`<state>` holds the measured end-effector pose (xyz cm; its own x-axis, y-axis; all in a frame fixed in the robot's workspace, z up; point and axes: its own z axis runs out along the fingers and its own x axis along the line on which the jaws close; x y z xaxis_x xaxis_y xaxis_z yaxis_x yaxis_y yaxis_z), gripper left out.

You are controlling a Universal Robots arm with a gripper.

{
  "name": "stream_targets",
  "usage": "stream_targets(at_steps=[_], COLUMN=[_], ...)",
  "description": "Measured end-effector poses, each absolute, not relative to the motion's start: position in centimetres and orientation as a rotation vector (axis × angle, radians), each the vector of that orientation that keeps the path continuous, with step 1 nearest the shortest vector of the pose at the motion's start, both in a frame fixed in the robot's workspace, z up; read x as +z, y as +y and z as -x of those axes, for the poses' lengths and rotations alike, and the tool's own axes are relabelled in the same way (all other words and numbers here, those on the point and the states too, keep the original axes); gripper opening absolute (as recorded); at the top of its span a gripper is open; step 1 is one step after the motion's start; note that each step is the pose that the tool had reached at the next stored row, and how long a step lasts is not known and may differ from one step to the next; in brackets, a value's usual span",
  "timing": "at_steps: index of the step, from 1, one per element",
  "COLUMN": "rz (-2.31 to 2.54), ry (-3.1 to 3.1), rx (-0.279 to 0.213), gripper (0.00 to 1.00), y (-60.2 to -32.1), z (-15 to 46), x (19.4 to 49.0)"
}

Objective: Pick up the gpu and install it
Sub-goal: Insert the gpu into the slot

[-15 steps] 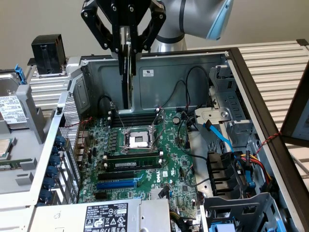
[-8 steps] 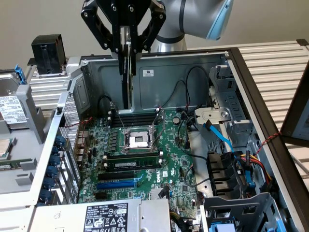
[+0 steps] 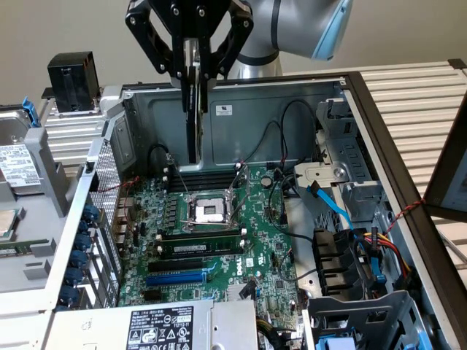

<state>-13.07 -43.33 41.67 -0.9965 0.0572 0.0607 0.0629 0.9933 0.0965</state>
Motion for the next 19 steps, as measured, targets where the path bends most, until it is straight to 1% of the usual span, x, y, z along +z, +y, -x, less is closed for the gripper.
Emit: stream_targets(at_steps=[10,19], rz=[-0.163,-0.412], ry=[-3.064,-3.034], rx=[-0.142,-0.161], gripper=[0.27,0.27], y=[-43.33,-43.33], z=[13.03,13.03], x=[41.63,41.39])
